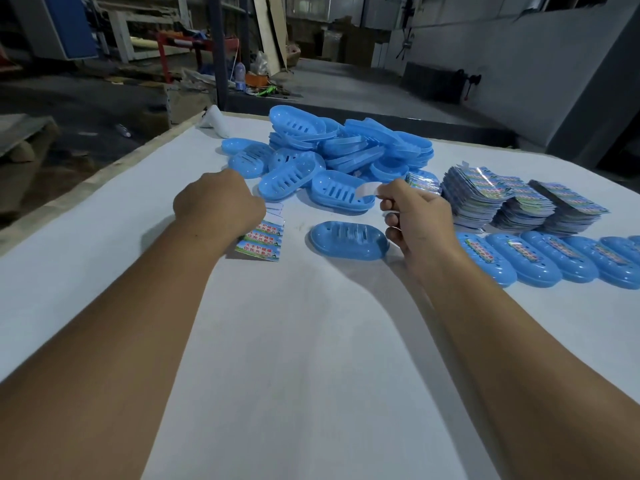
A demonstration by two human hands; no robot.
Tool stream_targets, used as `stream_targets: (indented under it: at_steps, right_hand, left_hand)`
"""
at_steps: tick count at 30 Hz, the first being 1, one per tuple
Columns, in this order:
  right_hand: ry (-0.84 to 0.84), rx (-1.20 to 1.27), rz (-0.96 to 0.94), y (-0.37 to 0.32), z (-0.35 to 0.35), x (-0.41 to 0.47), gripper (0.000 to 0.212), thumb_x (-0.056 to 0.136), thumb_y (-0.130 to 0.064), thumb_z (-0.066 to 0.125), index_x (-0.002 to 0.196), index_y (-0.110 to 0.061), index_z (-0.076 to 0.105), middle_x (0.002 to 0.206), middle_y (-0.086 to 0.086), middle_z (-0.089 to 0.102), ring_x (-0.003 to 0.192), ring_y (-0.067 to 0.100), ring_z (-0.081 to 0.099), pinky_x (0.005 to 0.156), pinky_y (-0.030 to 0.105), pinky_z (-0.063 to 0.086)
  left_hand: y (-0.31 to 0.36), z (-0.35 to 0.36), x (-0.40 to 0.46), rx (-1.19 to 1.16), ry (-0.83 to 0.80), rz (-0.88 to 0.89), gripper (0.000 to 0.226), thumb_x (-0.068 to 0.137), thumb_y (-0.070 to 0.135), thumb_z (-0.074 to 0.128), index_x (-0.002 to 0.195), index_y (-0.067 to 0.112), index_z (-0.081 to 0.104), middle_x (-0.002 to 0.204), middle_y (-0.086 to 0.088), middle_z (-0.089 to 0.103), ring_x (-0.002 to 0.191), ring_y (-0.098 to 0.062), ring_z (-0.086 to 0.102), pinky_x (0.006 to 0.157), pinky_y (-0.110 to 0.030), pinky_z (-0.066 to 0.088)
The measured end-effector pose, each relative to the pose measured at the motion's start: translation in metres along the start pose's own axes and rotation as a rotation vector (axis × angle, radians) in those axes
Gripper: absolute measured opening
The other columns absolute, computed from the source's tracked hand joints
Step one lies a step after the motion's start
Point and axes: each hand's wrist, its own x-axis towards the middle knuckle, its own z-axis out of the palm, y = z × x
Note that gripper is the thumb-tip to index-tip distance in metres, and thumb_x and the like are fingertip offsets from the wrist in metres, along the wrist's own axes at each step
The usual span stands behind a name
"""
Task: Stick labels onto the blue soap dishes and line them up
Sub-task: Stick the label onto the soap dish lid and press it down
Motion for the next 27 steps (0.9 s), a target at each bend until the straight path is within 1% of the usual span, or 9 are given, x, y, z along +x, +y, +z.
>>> stream_targets:
  at_steps: [3, 5, 8, 10, 13, 17, 19, 24, 27]
  right_hand:
    - [-0.008, -0.053, -0.016, 0.000, 0.001, 0.000, 0.019, 0.075, -0.026, 0.076, 0.057, -0.022, 0.074, 0.063, -0.009, 0.059, 0.050, 0.011, 0.041, 0.048, 0.023, 0.034]
    - [-0.008, -0.102, -0.042, 0.001, 0.003, -0.002, 0.015, 0.075, -0.026, 0.076, 0.064, -0.017, 0.075, 0.062, -0.009, 0.059, 0.050, 0.011, 0.041, 0.052, 0.025, 0.035]
    - [0.001, -0.099, -0.091, 0.002, 0.008, -0.008, 0.016, 0.076, -0.022, 0.077, 0.065, -0.012, 0.073, 0.060, -0.004, 0.052, 0.045, 0.008, 0.038, 0.046, 0.019, 0.035]
    - [0.002, -0.218, -0.204, 0.004, 0.009, -0.009, 0.022, 0.080, -0.021, 0.075, 0.060, -0.016, 0.071, 0.053, -0.008, 0.049, 0.043, 0.005, 0.037, 0.041, 0.014, 0.034]
    - [-0.016, -0.383, -0.359, 0.006, 0.011, -0.009, 0.019, 0.083, -0.024, 0.073, 0.065, -0.017, 0.073, 0.046, -0.018, 0.052, 0.044, -0.001, 0.041, 0.046, 0.009, 0.033]
    - [-0.030, -0.454, -0.459, 0.010, 0.012, -0.009, 0.019, 0.080, -0.027, 0.070, 0.062, -0.021, 0.071, 0.053, -0.015, 0.060, 0.049, -0.001, 0.046, 0.049, 0.010, 0.036]
    - [-0.029, -0.455, -0.472, 0.011, 0.012, -0.008, 0.019, 0.079, -0.027, 0.070, 0.061, -0.022, 0.070, 0.053, -0.014, 0.061, 0.048, -0.001, 0.046, 0.048, 0.011, 0.037]
    - [-0.062, -0.455, -0.486, 0.012, 0.013, -0.008, 0.018, 0.078, -0.026, 0.070, 0.061, -0.021, 0.069, 0.051, -0.013, 0.058, 0.047, 0.000, 0.045, 0.047, 0.011, 0.036]
    - [-0.084, -0.457, -0.488, 0.013, 0.013, -0.008, 0.017, 0.080, -0.025, 0.070, 0.064, -0.018, 0.071, 0.051, -0.009, 0.058, 0.046, 0.000, 0.043, 0.046, 0.011, 0.035]
  left_hand:
    - [-0.002, 0.000, -0.002, 0.084, 0.049, 0.001, 0.030, 0.091, 0.039, 0.061, 0.083, 0.014, 0.047, 0.074, -0.006, 0.051, 0.062, -0.021, 0.047, 0.049, -0.029, 0.028]
    - [-0.002, -0.002, -0.003, 0.066, 0.109, 0.019, 0.027, 0.090, 0.037, 0.063, 0.090, 0.013, 0.051, 0.078, -0.007, 0.054, 0.068, -0.024, 0.051, 0.050, -0.030, 0.029]
    - [0.005, -0.004, -0.007, -0.235, 0.172, 0.074, 0.022, 0.088, 0.031, 0.064, 0.089, 0.009, 0.066, 0.081, -0.009, 0.064, 0.072, -0.025, 0.057, 0.057, -0.033, 0.043]
    - [0.017, -0.005, -0.013, -0.574, 0.074, 0.151, 0.025, 0.083, 0.027, 0.065, 0.082, 0.003, 0.070, 0.073, -0.010, 0.065, 0.065, -0.017, 0.053, 0.061, -0.028, 0.051]
    - [0.036, -0.008, -0.029, -0.876, -0.147, 0.243, 0.033, 0.083, 0.029, 0.069, 0.087, -0.004, 0.069, 0.069, -0.004, 0.054, 0.060, -0.011, 0.044, 0.047, -0.016, 0.039]
    - [0.046, -0.008, -0.041, -0.945, -0.228, 0.255, 0.024, 0.082, 0.036, 0.073, 0.081, 0.012, 0.077, 0.070, -0.004, 0.067, 0.060, -0.008, 0.053, 0.063, -0.024, 0.047]
    - [0.048, -0.008, -0.045, -0.963, -0.253, 0.239, 0.020, 0.081, 0.039, 0.075, 0.080, 0.020, 0.079, 0.079, -0.001, 0.074, 0.064, -0.004, 0.060, 0.068, -0.027, 0.051]
    - [0.048, -0.008, -0.047, -1.013, -0.316, 0.216, 0.013, 0.085, 0.036, 0.075, 0.083, 0.024, 0.080, 0.086, 0.007, 0.077, 0.087, -0.003, 0.068, 0.075, -0.021, 0.050]
    - [0.049, -0.009, -0.047, -1.019, -0.333, 0.208, 0.014, 0.086, 0.031, 0.073, 0.084, 0.020, 0.081, 0.089, 0.003, 0.077, 0.088, -0.005, 0.068, 0.072, -0.018, 0.048]
